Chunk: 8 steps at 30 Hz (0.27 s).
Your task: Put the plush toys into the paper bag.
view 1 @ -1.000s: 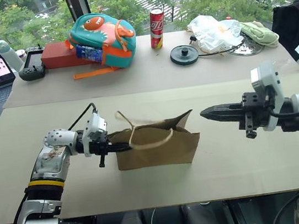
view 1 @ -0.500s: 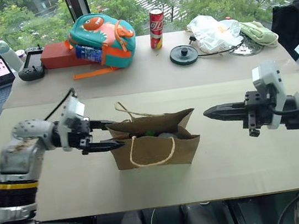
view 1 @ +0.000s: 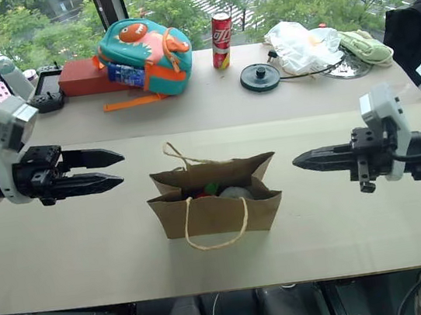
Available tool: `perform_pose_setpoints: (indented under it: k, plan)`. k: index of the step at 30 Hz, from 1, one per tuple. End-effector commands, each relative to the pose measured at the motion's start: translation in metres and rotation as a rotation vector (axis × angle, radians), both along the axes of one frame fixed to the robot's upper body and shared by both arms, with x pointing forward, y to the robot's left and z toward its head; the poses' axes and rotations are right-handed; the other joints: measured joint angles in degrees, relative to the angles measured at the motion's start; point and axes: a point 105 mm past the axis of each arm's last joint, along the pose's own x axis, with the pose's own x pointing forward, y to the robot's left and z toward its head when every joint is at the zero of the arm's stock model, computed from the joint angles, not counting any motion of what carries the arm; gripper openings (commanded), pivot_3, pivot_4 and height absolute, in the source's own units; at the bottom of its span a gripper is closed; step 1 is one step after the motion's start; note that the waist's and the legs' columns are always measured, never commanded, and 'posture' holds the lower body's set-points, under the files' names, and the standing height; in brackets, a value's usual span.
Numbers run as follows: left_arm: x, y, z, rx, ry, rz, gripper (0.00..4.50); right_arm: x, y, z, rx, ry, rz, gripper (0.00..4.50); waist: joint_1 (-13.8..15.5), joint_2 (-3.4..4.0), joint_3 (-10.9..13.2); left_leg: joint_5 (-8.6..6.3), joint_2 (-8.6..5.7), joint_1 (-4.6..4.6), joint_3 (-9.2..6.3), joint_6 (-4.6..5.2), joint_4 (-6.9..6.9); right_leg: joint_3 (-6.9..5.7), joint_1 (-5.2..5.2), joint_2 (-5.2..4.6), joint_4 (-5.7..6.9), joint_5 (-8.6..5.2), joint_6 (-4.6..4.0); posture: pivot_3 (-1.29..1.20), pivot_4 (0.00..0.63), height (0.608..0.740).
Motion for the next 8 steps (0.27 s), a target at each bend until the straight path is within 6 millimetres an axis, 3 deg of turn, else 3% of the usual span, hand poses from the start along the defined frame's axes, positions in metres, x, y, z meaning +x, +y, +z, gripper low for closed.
perform_pose_setpoints:
  k: [1,8]
  plan:
    - [-0.0026,-0.0007,0.0097,0.001,-0.056,-0.012,3.07,-0.0011,-0.0003,0.0139,-0.007,-0.067,0.014,0.0,0.02,0.0,0.0,0.0,0.0,0.0,0.0,0.0,0.0,0.0,0.0,0.0,0.0,0.0,0.0,0.0,0.15,0.728]
    - [-0.0013,-0.0014,0.0089,0.004,-0.067,-0.017,3.07,-0.0011,-0.0004,0.0138,-0.008,-0.065,0.015,0.0,0.0,0.0,0.0,0.0,0.0,0.0,0.0,0.0,0.0,0.0,-0.02,0.01,0.01,0.0,-0.01,0.0,0.15,0.728]
